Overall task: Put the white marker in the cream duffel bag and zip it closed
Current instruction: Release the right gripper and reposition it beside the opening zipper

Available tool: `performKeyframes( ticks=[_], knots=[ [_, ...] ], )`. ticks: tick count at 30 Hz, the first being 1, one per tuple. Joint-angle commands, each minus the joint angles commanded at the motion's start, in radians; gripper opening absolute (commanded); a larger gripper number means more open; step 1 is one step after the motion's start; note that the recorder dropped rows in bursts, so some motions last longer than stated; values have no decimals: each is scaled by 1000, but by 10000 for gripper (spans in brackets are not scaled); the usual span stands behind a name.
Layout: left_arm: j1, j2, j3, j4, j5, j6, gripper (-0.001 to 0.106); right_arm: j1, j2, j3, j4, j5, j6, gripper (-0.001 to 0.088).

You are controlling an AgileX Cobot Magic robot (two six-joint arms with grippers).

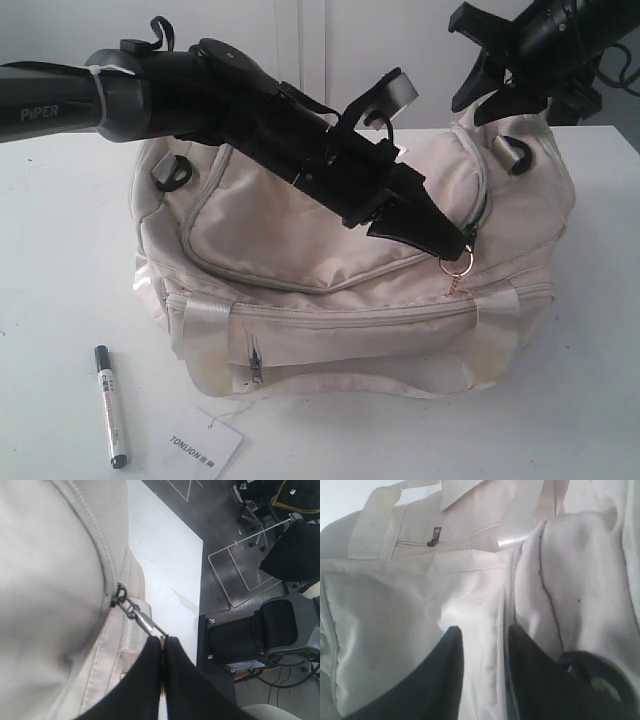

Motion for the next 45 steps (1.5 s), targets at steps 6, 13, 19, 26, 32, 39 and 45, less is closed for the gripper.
performKeyframes(
  ticks=[6,13,19,26,32,39,45],
  knots=[
    [0,0,0,0,0,3,0,0,-42,0,-95,105,36,302],
    [0,0,0,0,5,53,0,0,-52,3,-98,106,38,303],
    [0,0,0,0,5,57,0,11,-52,22,-98,106,63,448],
    [0,0,0,0,5,78,0,23,-52,132,-99,106,58,557],
    [0,0,0,0,5,78,0,23,-52,158,-79,106,48,557],
    [0,0,0,0,5,78,0,23,-59,160,10,106,10,557],
    [0,0,0,0,5,78,0,23,-60,181,8,106,6,557]
  ],
)
